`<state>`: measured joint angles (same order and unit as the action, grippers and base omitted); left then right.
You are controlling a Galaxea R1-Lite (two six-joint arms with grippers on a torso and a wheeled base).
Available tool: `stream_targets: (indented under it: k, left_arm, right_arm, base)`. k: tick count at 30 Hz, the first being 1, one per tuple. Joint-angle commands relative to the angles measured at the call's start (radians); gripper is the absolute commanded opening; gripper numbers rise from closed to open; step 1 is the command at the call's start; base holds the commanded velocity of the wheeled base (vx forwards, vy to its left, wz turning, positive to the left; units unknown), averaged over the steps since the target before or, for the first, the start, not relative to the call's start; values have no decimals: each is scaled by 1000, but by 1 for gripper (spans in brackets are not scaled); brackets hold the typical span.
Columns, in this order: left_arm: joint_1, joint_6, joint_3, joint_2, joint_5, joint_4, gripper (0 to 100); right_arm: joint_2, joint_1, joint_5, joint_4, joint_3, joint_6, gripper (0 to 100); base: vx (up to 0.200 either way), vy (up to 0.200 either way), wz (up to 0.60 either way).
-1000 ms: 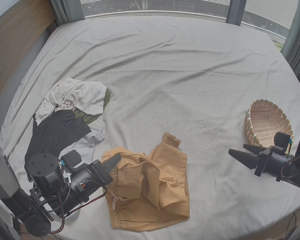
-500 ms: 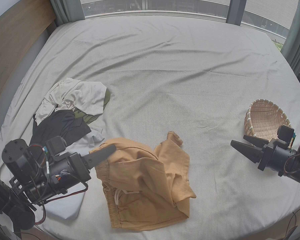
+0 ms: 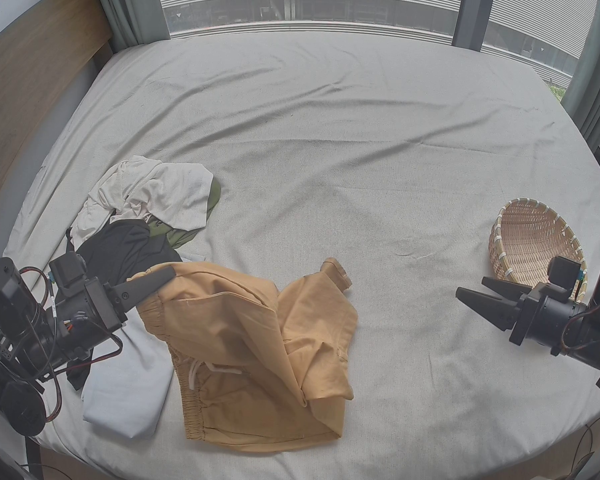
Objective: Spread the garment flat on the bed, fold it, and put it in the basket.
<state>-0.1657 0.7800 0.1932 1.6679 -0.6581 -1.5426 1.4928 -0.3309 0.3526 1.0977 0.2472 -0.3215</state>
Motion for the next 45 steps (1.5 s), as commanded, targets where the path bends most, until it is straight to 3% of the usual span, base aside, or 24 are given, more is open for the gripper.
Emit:
stream_targets:
  k: [1,7,16,26,39,45]
  left_arm:
    - [-9,-1,-8,26,0,-1,0]
    - [-21,-8,0,75,3,-2,0]
    - [-21,-33,-5,85,5,-2,0]
    - [-24,-33,-5,85,5,-2,0]
    - [-43,-38,-8,81,6,-2,0]
    - [-54,-84,-14,89,8,-2,0]
  right_arm:
    - [87,-7,0,51,-26,-1,100]
    - [201,-30,0,172,-63,-10,100]
    - [454,-157,-12,444,-77,-128,100]
    - [498,-172,-12,442,-45,-131,100]
    - [649,-177,-12,441,168,-131,100]
    - [682,-205,-12,441,193,-133,100]
  base:
    - [0,0,0]
    - [0,0,0]
    - [0,0,0]
    - [0,0,0]
    - [0,0,0]
    - [0,0,0]
